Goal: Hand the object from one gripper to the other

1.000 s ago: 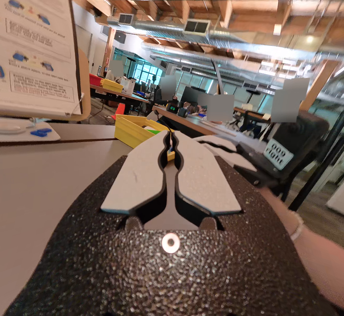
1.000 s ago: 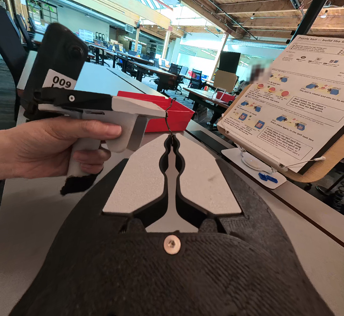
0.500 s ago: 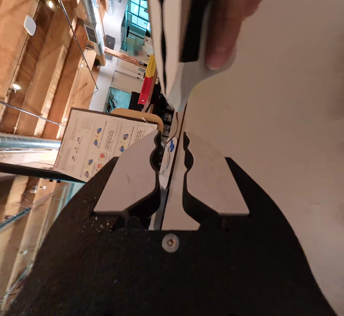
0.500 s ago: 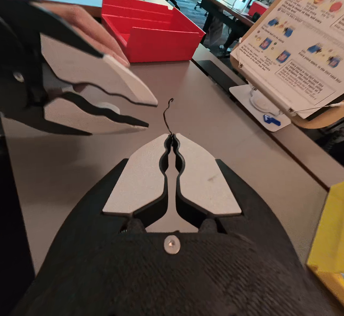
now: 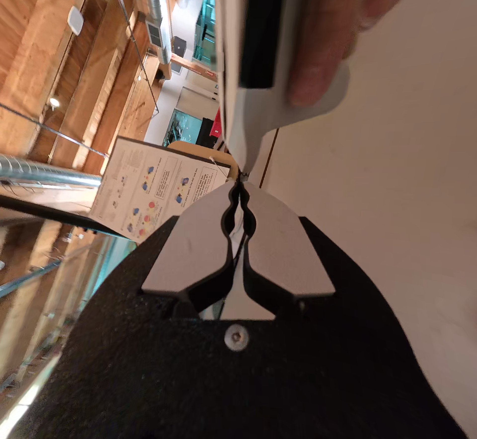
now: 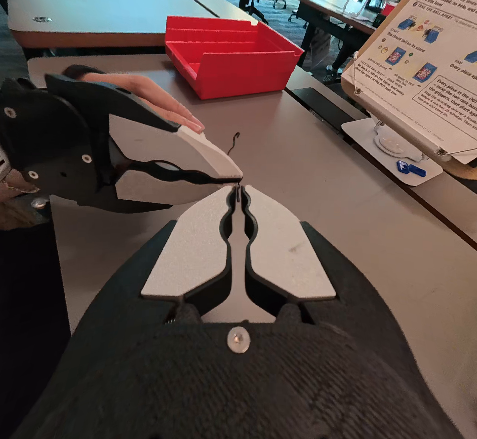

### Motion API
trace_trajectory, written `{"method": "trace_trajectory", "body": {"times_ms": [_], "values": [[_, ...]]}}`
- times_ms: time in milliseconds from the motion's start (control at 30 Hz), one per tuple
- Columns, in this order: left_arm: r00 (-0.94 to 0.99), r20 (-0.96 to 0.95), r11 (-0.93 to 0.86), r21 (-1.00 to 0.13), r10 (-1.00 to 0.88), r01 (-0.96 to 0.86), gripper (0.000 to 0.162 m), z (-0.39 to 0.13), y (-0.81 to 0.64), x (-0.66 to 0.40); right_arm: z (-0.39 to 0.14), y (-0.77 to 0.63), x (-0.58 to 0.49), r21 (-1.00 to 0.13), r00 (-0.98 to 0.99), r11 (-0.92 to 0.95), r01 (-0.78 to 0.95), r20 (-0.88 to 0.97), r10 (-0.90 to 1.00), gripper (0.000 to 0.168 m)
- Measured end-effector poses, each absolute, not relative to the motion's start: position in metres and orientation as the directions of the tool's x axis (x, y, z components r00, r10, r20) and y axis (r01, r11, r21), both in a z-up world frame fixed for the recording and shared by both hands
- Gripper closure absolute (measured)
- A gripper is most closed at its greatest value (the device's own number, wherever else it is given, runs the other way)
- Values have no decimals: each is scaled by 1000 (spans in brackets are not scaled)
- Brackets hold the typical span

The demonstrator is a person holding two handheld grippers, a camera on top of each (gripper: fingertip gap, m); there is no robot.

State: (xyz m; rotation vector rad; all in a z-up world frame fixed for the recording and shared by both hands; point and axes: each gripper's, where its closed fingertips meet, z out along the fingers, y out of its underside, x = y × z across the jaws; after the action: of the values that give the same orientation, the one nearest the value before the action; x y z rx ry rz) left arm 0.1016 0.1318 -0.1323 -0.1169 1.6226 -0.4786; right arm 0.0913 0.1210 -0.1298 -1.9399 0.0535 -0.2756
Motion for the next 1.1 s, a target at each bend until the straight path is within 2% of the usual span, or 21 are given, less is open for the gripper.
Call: {"method": "trace_trajectory", "body": {"times_ms": [67, 100, 167, 233, 267, 300, 367, 433, 600, 767, 1100], "values": [[-149, -867, 844, -497, -476, 200, 162, -127, 137, 103, -120, 120, 94, -938, 966, -328, 109, 177, -186, 136], [-171, -817, 793, -577, -551, 197, 162, -124, 140, 103, -114, 120, 94, -947, 965, -296, 125, 186, -186, 127], [-256, -637, 606, -771, -727, 196, 162, -115, 146, 102, -101, 120, 92, -965, 967, -211, 158, 194, -165, 123], [-401, -312, 264, -949, -861, 171, 162, -102, 146, 99, -92, 120, 90, -981, 974, -119, 154, 171, -148, 128], [-499, -125, 62, -988, -857, 140, 162, -95, 143, 95, -92, 121, 88, -986, 981, -98, 134, 146, -130, 129], [-600, 51, -128, -988, -798, 86, 162, -89, 139, 90, -94, 123, 85, -988, 986, -92, 122, 131, -101, 129], [-719, 317, -424, -905, -619, -34, 162, -75, 138, 83, -98, 127, 83, -989, 988, -89, 121, 128, -85, 128], [-762, 439, -567, -816, -477, -115, 162, -70, 139, 80, -98, 131, 77, -984, 985, -82, 158, 163, -64, 130], [-788, 527, -666, -716, -319, -209, 162, -68, 133, 78, -101, 135, 84, -944, 932, -146, 297, 319, -171, 144], [-791, 537, -674, -703, -294, -227, 162, -67, 129, 76, -104, 137, 84, -889, 875, -196, 413, 447, -184, 163], [-784, 523, -669, -717, -333, -194, 162, -64, 136, 77, -95, 135, 80, -892, 877, -152, 426, 448, -174, 164]]}}
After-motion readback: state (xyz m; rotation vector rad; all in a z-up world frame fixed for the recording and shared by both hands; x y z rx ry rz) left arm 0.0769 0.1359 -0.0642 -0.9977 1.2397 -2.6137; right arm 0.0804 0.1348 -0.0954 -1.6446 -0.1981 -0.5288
